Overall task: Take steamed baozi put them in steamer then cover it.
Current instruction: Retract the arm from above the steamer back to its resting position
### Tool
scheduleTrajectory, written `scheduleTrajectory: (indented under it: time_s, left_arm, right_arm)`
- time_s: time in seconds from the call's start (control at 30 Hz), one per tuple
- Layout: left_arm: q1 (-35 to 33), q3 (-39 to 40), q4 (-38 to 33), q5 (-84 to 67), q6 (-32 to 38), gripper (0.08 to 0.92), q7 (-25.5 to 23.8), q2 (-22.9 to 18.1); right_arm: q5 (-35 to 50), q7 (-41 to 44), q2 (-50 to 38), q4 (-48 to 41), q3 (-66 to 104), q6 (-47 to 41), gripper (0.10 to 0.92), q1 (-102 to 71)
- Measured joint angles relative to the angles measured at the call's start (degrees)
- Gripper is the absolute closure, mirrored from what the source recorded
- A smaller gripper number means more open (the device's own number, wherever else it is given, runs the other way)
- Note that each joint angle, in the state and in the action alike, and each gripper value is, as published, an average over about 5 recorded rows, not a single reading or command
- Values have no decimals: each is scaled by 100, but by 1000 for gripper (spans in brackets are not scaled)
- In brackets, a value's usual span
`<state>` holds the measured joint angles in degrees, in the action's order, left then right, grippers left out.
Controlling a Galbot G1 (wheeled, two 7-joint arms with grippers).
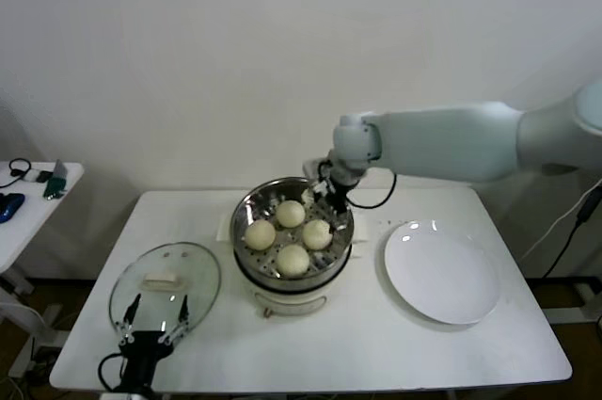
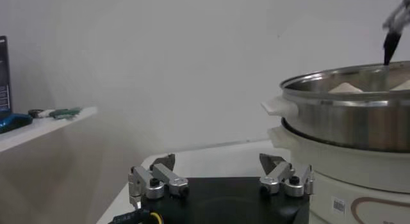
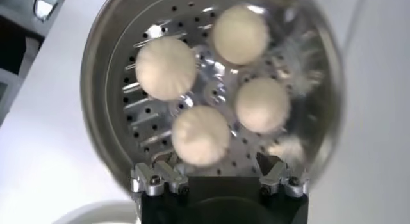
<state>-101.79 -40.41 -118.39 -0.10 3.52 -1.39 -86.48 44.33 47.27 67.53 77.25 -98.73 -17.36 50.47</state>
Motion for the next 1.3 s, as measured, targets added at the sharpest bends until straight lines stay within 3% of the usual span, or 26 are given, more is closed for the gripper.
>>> scheduleTrajectory:
  time_s: [0.23,0.53,0.8,1.03,1.3]
  left_arm:
    - [51,-12,-63,-41,-27,177,5,38]
    - [248,38,-60,-42,-50,177,52,104]
    - [484,78,34,104,-96,177,85,211]
    - [621,53,86,318,-46,177,82,335]
    - [710,19,177,444,64,177,99,409]
  right_arm:
    - [480,-265,-1088,171,834,-97,203,-71]
    - [660,-2322,-2582,688,3530,-279,203,-2078]
    - [377,-3576,-3544,1180,6303,210,203,-4832]
    - [-5,-4097,-3629,1512,8958,809,203,-7506]
    - [-602,-4313,-2833,1861,11377,1684,203,-10241]
